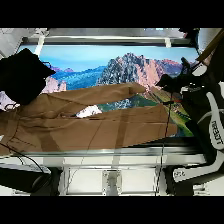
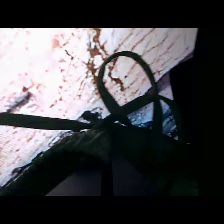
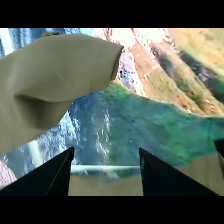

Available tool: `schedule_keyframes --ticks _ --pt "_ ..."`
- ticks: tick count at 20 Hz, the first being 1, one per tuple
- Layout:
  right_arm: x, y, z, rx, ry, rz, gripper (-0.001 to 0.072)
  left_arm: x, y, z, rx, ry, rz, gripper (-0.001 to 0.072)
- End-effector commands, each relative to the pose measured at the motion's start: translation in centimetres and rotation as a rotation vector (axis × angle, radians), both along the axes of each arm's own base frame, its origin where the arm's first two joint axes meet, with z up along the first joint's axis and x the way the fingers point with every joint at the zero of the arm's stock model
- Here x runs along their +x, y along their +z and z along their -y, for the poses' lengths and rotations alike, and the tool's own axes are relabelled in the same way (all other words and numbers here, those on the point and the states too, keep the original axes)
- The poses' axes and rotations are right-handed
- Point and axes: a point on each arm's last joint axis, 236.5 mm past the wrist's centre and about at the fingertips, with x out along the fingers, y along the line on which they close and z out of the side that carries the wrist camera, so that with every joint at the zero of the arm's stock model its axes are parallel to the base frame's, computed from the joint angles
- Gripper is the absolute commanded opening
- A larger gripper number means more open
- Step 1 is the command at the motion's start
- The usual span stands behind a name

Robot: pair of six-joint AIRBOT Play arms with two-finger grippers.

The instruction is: Fold the clothes and pants, and hang the long-sleeved shirts on hangers.

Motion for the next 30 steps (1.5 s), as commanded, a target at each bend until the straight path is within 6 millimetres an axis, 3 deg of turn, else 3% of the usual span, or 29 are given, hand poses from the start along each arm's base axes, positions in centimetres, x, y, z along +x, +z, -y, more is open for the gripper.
schedule_keyframes --ticks 1,4,6,14,18,19,20,21,23,25,30 --pt "2.6 -3.6 -1.5 0.103 -0.037 -0.015 0.0445 3.1 3.0 1.7 0.047 -0.072 0.047 0.002" --pt "6.2 -5.4 -3.4 0.23 -0.028 0.002 0.0445 5.0 6.1 2.3 0.104 -0.103 0.098 0.002" --pt "7.2 -6.8 -3.6 0.226 -0.006 -0.012 0.0444 5.2 7.1 2.5 0.12 -0.109 0.112 0.002" --pt "6.6 -11.2 -5.4 0.164 0.085 -0.091 0.0411 5.1 7.9 2.7 0.13 -0.113 0.119 0.002" --pt "6.4 -10.9 -6.8 0.172 0.118 -0.092 0.041 4.7 7.6 2.6 0.14 -0.123 0.092 0.0019" --pt "6.6 -10.3 -6.9 0.167 0.143 -0.073 0.0319 4.4 7.4 2.5 0.146 -0.129 0.076 0.002" --pt "7.0 -9.4 -7.0 0.165 0.159 -0.055 0.0085 4.1 7.2 2.5 0.149 -0.134 0.061 0.002" --pt "7.5 -8.4 -7.1 0.165 0.172 -0.037 0.0017 4.0 7.2 2.6 0.145 -0.135 0.059 0.002" --pt "7.8 -5.3 -7.5 0.164 0.232 -0.01 0.0015 4.0 7.7 2.6 0.152 -0.136 0.065 0.0019" --pt "7.2 -1.5 -7.4 0.13 0.317 0.007 0.0015 4.0 9.6 2.8 0.18 -0.136 0.09 0.002" --pt "1.4 9.0 -4.6 -0.085 0.43 0.036 0.0015 3.0 19.3 3.0 0.38 -0.148 0.219 0.0019"
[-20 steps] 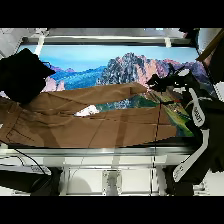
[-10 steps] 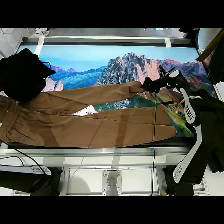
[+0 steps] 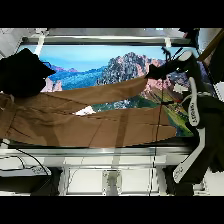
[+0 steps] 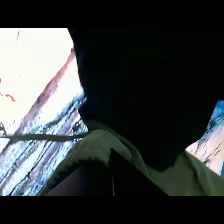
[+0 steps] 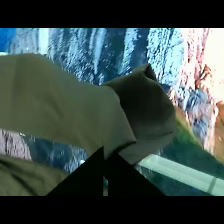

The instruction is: Fold the clothes and pants, and hang the long-sleeved shirts on hangers.

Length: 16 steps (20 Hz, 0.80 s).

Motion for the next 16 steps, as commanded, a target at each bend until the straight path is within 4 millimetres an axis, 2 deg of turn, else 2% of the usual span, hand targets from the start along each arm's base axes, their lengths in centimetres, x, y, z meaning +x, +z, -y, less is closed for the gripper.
schedule_keyframes --ticks 1,3,5,8,10,11,13,16 --pt "-5.3 6.9 2.7 -0.181 0.063 0.024 0.0015 -1.0 6.7 0.0 0.132 0.009 0.104 0.0019" --pt "-7.8 11.6 4.4 -0.274 0.042 0.091 0.0014 -1.7 10.0 0.0 0.192 0.028 0.164 0.0018" --pt "-9.7 15.4 6.0 -0.35 -0.002 0.165 0.0015 -2.0 11.6 0.5 0.215 0.03 0.193 0.0019" --pt "-12.2 19.5 8.4 -0.382 -0.087 0.232 0.0014 -2.0 11.7 0.7 0.21 0.027 0.198 0.0019" --pt "-11.9 21.2 10.4 -0.387 -0.166 0.289 0.0014 -1.5 10.6 0.8 0.183 0.017 0.181 0.0019" --pt "-11.1 20.9 11.2 -0.381 -0.2 0.298 0.0014 -1.0 9.3 1.4 0.147 -0.002 0.16 0.0019" --pt "-9.6 17.3 11.8 -0.37 -0.224 0.244 0.0014 0.4 5.5 2.6 0.072 -0.044 0.1 0.0019" --pt "-8.5 7.9 12.0 -0.345 -0.201 0.039 0.0013 2.0 0.5 3.7 0.002 -0.078 0.03 0.0019"
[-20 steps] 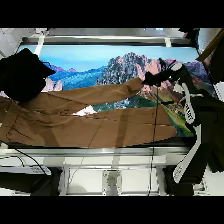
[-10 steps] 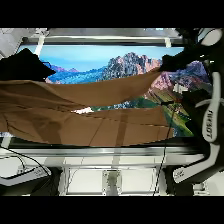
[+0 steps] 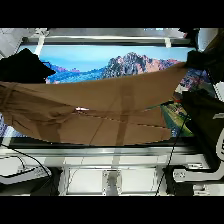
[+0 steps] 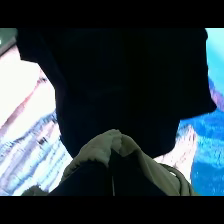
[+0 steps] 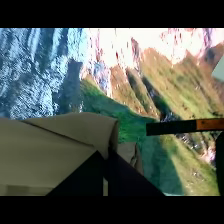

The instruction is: Fold the clothes and pants, and hang the long-sleeved shirts on hangers.

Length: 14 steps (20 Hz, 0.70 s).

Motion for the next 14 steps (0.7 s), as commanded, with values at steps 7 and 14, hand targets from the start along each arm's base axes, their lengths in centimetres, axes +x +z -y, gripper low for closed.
schedule_keyframes --ticks 7,14 --pt "11.0 -14.5 -0.3 0.238 -0.183 0.015 0.0015 2.8 -6.0 1.3 -0.066 -0.042 -0.064 0.0019" --pt "7.2 -18.4 4.6 0.085 -0.21 -0.16 0.0445 2.4 -6.3 2.0 -0.086 -0.058 -0.089 0.0019"
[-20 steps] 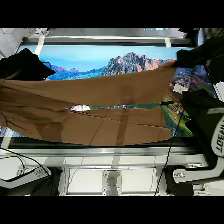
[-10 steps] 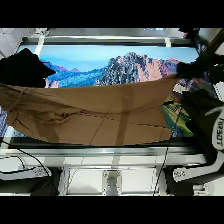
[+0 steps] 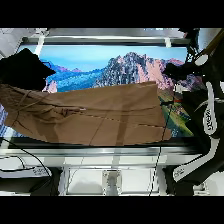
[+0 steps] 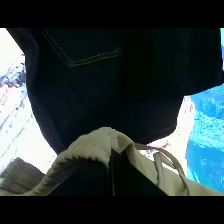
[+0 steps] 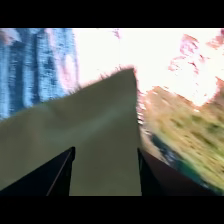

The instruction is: Fold the clothes and pants, and hang the long-sleeved shirts on hangers.

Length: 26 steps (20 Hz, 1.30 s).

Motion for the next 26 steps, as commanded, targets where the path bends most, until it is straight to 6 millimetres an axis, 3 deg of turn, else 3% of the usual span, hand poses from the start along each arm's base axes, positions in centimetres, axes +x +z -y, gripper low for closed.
schedule_keyframes --ticks 1,3,5,9,11,14,19,21,22,24,26 --pt "-5.3 -3.4 3.2 -0.071 0.031 -0.23 0.0445 -0.2 -0.3 0.4 -0.013 -0.009 -0.016 0.0019" --pt "-9.4 -5.6 3.4 -0.037 0.094 -0.373 0.0445 -0.2 -0.3 0.4 -0.013 -0.01 -0.016 0.0019" --pt "-11.0 -7.6 2.2 0.016 0.139 -0.41 0.0441 -0.3 -0.4 0.5 -0.016 -0.012 -0.02 0.0019" --pt "-11.4 -10.9 -1.4 0.164 0.191 -0.401 0.0389 -0.7 -0.8 0.3 -0.002 -0.018 -0.049 0.0019" --pt "-10.8 -11.4 -3.6 0.264 0.242 -0.37 0.039 -0.8 -0.8 0.4 -0.003 -0.018 -0.05 0.0019" --pt "-10.2 -12.2 -4.3 0.304 0.237 -0.354 0.039 -0.8 -0.8 0.4 -0.003 -0.019 -0.05 0.002" --pt "-10.3 -12.2 -4.9 0.3 0.262 -0.355 0.0367 -0.8 -0.8 0.4 -0.004 -0.019 -0.05 0.0019" --pt "-10.7 -11.7 -6.1 0.323 0.3 -0.361 0.009 -0.8 -0.9 0.4 -0.005 -0.02 -0.053 0.0019" --pt "-10.9 -11.1 -6.8 0.35 0.332 -0.353 0.0013 -0.8 -0.8 0.4 -0.006 -0.019 -0.052 0.0019" --pt "-11.0 -8.8 -7.9 0.398 0.372 -0.328 0.0015 -0.9 -0.3 0.4 0.001 -0.018 -0.045 0.0019" --pt "-11.3 -5.0 -8.2 0.397 0.427 -0.297 0.0015 -1.3 1.2 0.2 0.022 -0.009 -0.021 0.0019"
